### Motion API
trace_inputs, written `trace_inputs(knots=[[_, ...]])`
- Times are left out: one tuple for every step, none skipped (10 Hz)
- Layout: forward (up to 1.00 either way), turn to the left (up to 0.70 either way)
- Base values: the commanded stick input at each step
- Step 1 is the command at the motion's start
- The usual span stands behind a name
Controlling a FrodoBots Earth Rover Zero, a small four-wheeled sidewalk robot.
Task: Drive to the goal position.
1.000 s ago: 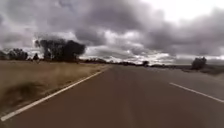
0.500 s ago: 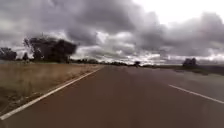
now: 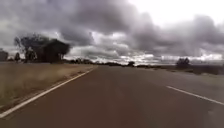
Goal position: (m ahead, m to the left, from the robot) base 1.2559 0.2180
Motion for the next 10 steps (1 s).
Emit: trace_inputs(knots=[[0.85,0.29],[0.85,0.25],[0.85,0.13],[0.85,0.04],[0.85,0.04],[0.85,0.04],[0.85,0.04],[0.85,0.04],[0.85,0.04],[0.85,0.04]])
